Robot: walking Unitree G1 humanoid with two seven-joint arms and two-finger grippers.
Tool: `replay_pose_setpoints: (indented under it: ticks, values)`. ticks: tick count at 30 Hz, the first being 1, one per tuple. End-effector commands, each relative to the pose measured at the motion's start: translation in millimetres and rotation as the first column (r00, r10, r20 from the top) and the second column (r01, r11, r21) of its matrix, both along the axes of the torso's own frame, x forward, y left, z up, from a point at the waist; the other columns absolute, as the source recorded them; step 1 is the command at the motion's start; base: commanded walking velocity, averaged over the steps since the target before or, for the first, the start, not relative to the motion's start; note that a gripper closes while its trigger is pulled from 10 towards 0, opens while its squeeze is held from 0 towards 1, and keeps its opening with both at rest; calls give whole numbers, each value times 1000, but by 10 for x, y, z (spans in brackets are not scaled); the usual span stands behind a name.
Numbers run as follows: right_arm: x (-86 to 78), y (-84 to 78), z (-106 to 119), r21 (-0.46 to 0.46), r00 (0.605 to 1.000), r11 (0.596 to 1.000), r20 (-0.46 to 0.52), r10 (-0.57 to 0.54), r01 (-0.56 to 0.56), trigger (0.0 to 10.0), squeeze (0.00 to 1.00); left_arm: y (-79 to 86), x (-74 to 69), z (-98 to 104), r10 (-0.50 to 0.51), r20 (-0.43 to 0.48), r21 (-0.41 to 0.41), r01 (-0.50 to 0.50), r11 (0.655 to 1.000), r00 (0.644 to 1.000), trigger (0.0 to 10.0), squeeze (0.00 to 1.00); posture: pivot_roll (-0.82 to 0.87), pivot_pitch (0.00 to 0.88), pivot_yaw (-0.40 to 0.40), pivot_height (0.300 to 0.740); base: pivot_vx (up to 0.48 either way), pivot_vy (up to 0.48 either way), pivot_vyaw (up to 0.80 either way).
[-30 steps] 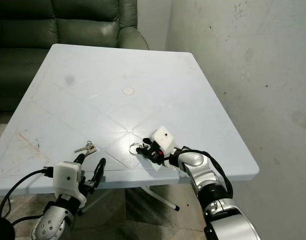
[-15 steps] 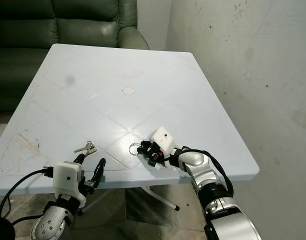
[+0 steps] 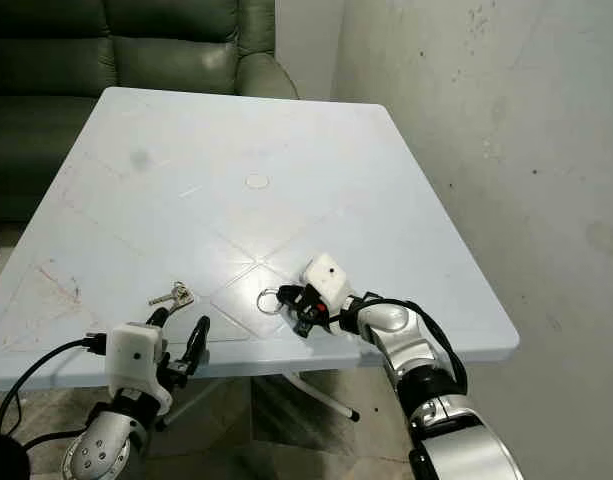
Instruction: Hang keys on a hook
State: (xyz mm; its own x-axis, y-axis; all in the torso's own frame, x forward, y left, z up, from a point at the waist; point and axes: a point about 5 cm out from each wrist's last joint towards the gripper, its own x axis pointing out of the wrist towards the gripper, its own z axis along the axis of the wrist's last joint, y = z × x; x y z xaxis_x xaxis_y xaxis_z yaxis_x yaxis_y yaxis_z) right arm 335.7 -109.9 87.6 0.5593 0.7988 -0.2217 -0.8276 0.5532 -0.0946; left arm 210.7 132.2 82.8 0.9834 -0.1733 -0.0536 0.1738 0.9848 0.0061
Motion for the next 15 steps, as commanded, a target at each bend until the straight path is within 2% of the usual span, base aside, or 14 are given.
replay_pose_setpoints:
  ticks: [1,4,9,10,11,12,14,15]
  values:
    - [45,-17,90,54,999,998,23,-35,34,0,0,12,10,39,13,16,0,-13,1000,1000,10000,0,27,50,-101,732,0,0,0]
    - [53,9,182,183,994,979,53,-99,88,0,0,24,36,62,23,29,1,-23,1000,999,10000,0,31,43,-103,732,0,0,0]
    - [53,10,192,197,993,976,56,-106,93,0,0,25,38,64,24,30,1,-24,1000,999,10000,0,31,43,-103,732,0,0,0]
    - [89,-7,308,293,984,946,63,-167,141,3961,0,70,95,112,49,44,-27,-48,999,998,10000,0,18,12,-88,732,0,0,0]
    - [122,-41,429,376,971,908,76,-227,183,4902,0,122,154,165,71,62,-47,-69,997,996,10000,0,15,9,-86,732,0,0,0]
    - [150,-99,593,469,949,856,100,-298,219,9059,0,205,241,248,96,92,-56,-91,994,991,10000,0,11,2,-83,732,0,0,0]
    - [152,-109,621,476,945,851,111,-307,220,9059,0,221,258,264,96,99,-48,-92,995,990,10000,0,11,2,-83,732,0,0,0]
    - [153,-125,660,489,938,843,123,-323,226,10000,0,265,294,300,104,113,-41,-100,994,988,10000,0,8,0,-80,732,0,0,0]
